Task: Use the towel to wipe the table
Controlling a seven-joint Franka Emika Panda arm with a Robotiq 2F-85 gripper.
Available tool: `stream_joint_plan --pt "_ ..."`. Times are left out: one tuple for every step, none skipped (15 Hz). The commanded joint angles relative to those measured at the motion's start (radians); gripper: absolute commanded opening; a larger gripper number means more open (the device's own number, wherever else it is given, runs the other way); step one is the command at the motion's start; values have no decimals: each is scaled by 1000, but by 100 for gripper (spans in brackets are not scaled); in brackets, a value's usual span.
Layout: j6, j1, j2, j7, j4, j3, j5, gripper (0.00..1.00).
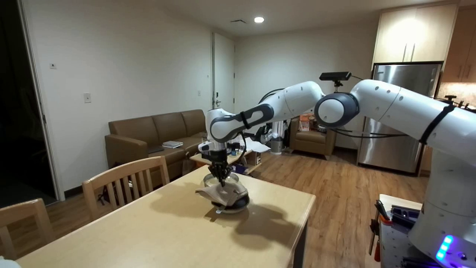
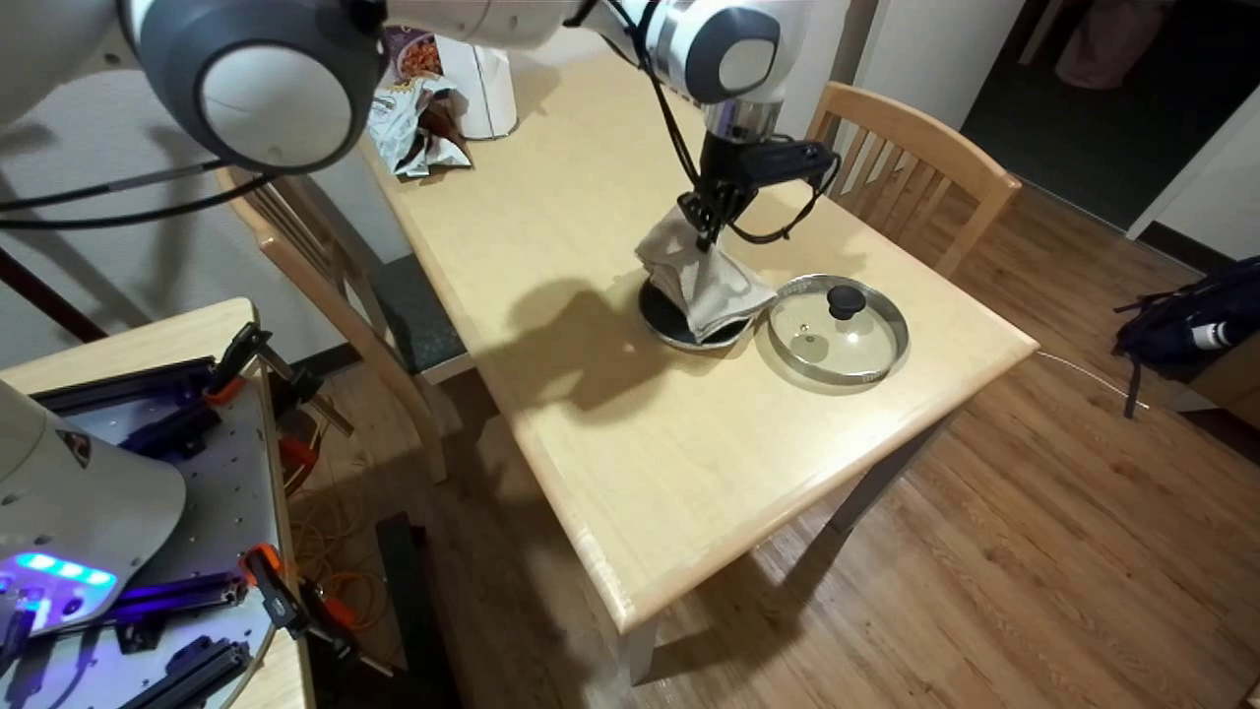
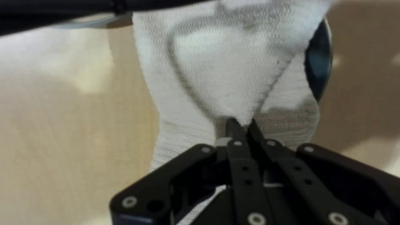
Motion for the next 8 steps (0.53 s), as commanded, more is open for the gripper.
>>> stream_joint_plan --pt "-32 26 -83 19 2 15 6 2" --pt "-33 34 -96 21 5 16 7 2" --pt "-33 39 -107 18 4 20 10 2" --pt "-31 44 -115 16 4 22 10 2" --pt "-31 51 -114 9 10 29 12 2" --pt "-29 58 -113 5 15 31 11 2" --pt "-28 69 -99 -3 26 37 7 2" --pt "-29 75 -89 -10 33 43 8 2"
